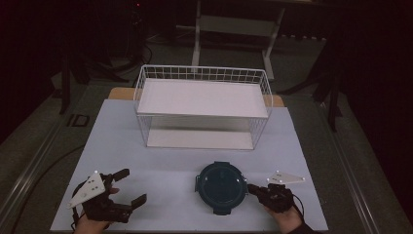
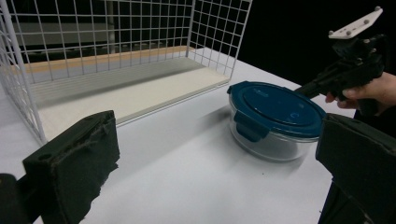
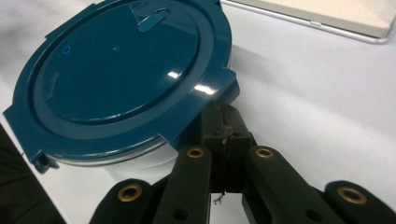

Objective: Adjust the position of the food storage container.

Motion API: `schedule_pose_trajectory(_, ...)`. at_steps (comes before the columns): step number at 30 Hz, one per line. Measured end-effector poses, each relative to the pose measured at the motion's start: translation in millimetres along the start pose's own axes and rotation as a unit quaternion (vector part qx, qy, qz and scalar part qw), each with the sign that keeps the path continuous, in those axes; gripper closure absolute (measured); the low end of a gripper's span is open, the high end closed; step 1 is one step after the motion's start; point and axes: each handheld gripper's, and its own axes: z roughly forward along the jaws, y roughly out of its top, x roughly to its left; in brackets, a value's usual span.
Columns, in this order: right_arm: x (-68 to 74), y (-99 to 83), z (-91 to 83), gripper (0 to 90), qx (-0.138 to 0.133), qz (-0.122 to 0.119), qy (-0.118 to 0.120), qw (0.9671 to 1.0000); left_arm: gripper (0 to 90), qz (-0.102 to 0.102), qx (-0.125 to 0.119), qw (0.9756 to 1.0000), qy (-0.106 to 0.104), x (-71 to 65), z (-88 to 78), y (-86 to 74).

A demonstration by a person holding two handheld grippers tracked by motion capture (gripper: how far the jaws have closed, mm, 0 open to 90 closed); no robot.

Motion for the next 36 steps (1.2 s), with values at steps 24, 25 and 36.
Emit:
schedule_pose_trajectory(24,14.7,18.8,27.8,90.0,0.004,-0.023,0.035,0.9991,0.0,0.002,0.007,1.0000,-0.006,0.1,1.4,-0.8)
schedule_pose_trajectory(25,15.0,18.6,26.7,89.0,0.003,-0.027,0.026,0.9993,0.0,0.001,0.008,0.9999,-0.009,0.1,1.4,-0.8)
schedule_pose_trajectory(36,9.9,21.9,3.4,57.9,-0.054,-0.006,0.016,0.9984,0.0,0.010,0.018,0.9996,-0.020,-5.1,7.6,0.4)
